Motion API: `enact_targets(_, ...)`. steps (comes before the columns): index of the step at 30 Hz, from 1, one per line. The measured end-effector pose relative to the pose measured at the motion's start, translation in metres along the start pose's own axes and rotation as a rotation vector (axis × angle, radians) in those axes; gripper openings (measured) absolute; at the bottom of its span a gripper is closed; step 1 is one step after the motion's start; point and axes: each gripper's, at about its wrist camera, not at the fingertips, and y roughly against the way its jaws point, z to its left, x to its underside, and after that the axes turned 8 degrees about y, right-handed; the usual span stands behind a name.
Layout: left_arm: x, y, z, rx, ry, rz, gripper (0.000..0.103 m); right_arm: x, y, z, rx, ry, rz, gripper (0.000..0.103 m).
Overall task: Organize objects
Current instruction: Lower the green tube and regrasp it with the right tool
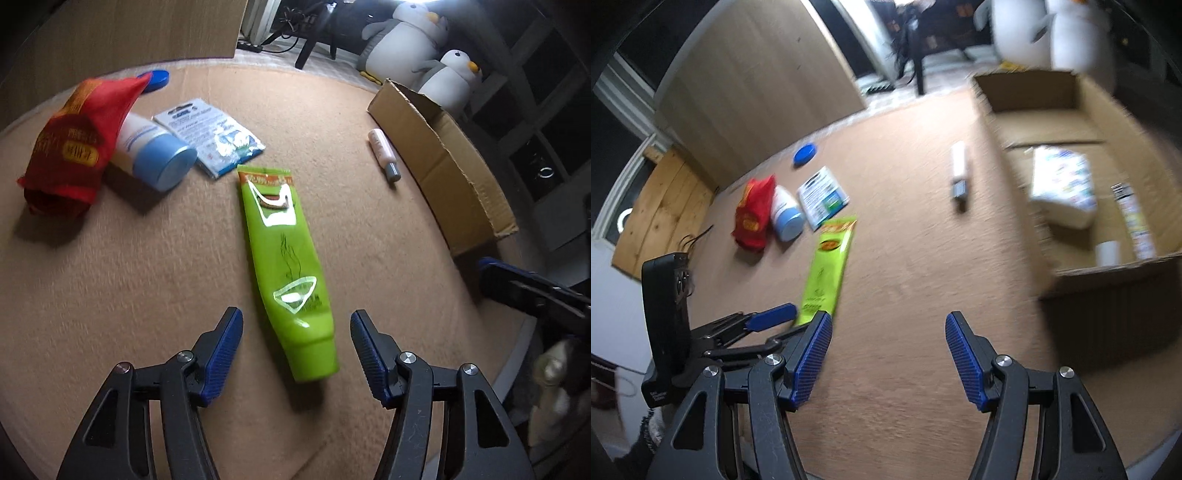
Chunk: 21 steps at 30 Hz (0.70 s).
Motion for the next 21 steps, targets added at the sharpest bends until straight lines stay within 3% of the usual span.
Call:
enact_targets(4, 0.001, 0.001, 0.008, 0.031, 0.01, 0.012, 0.064, -0.001, -0.027, 0.006, -0.079, -0.029, 0.054, 0.06)
enact_targets(10, 0.002, 0.0, 0.007, 0.054, -0.016, 0.02, 0.063, -0.009, -0.058, 0.021, -0.131, -0.012, 0.111, 0.06)
enact_targets(21, -0.003, -0.002, 0.005, 0.099, -0.026, 0.025, 0.063, -0.018, -0.09, 0.035, -0.188, 0.007, 0.198, 0.043)
